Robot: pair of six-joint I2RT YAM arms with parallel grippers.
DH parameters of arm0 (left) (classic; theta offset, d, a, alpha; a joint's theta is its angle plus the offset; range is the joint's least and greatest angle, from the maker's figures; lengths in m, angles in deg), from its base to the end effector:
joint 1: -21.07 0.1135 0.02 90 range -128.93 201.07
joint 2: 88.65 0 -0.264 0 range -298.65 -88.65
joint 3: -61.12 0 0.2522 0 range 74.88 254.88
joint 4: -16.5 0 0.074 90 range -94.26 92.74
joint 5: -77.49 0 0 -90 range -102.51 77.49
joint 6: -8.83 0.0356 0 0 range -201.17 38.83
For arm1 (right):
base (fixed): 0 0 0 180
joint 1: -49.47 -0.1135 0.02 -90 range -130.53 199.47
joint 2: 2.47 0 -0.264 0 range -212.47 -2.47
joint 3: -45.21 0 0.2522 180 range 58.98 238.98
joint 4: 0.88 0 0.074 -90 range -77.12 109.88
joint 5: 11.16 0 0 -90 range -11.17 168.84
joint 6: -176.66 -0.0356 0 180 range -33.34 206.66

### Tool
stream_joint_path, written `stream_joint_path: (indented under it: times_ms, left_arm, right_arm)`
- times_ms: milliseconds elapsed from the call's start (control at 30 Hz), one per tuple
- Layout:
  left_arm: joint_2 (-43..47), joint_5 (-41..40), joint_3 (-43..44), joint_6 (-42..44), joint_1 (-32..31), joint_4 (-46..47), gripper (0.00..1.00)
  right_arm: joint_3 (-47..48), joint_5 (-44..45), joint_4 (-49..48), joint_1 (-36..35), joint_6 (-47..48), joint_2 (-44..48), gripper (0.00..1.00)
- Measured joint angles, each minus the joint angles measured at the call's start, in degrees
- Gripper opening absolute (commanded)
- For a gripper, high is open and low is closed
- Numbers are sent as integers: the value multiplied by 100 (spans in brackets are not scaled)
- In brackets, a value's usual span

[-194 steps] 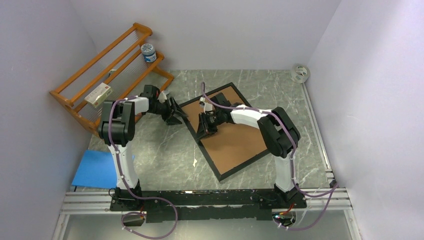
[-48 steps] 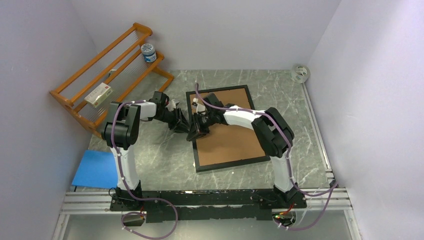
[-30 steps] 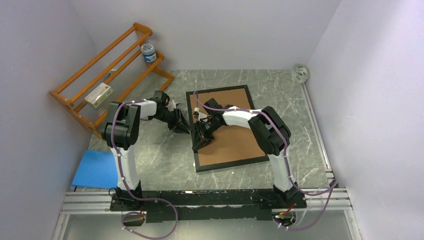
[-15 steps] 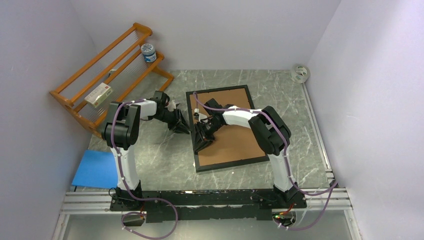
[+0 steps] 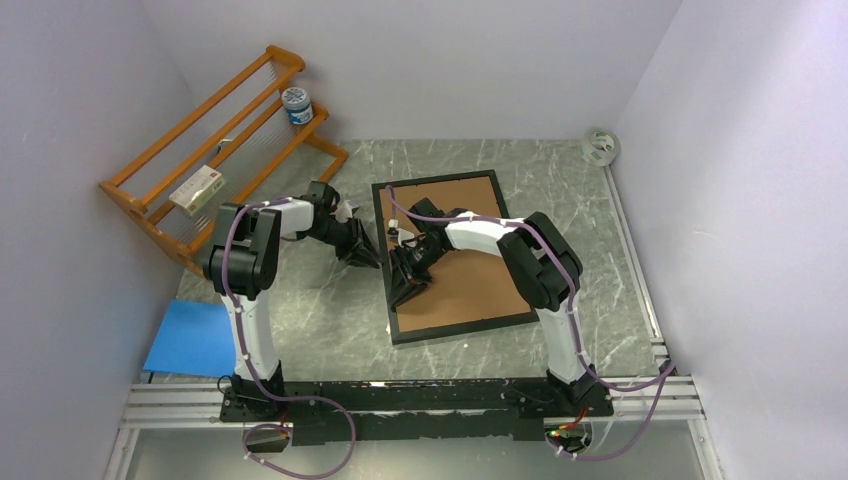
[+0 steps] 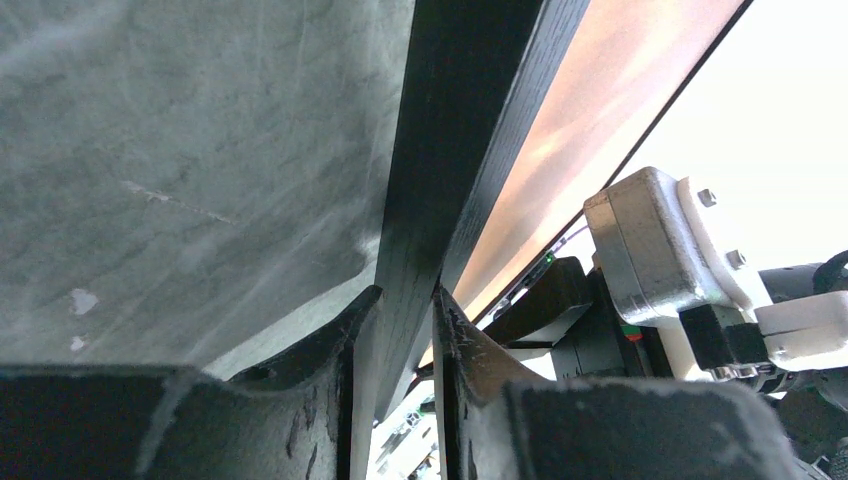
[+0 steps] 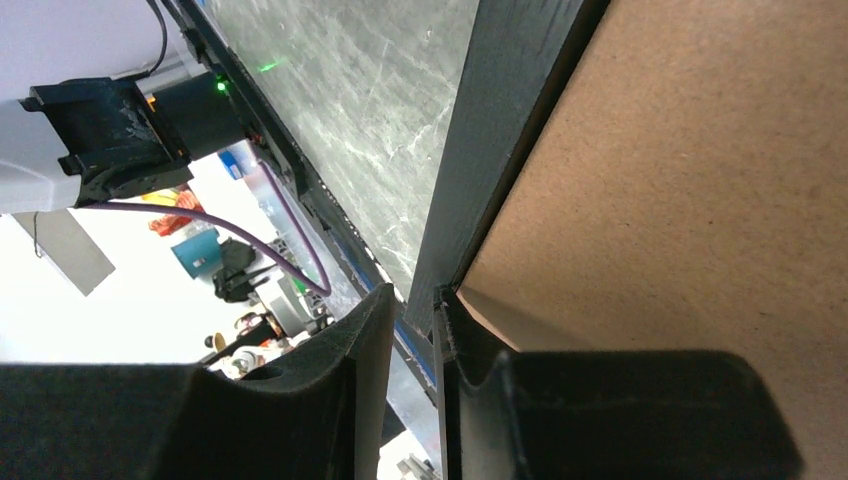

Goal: Put the photo into the frame
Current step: Install the photo frame at the center of the board.

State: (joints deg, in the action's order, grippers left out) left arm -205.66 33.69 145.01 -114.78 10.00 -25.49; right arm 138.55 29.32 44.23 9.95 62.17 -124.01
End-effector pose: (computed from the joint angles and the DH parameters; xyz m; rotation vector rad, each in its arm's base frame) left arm 0.3645 -0.0975 0.1156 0.3940 -2.7752 1.2431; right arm 0.2977 0.2807 0.1263 0.5231 -2.5977 -1.2396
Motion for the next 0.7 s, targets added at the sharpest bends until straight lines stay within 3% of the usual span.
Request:
stream_joint_path:
  times_ms: [700]
  left_arm:
    - [0, -107, 83, 11, -13, -142, 28]
  right_arm:
    - [-254, 643, -22, -33, -363, 205, 39]
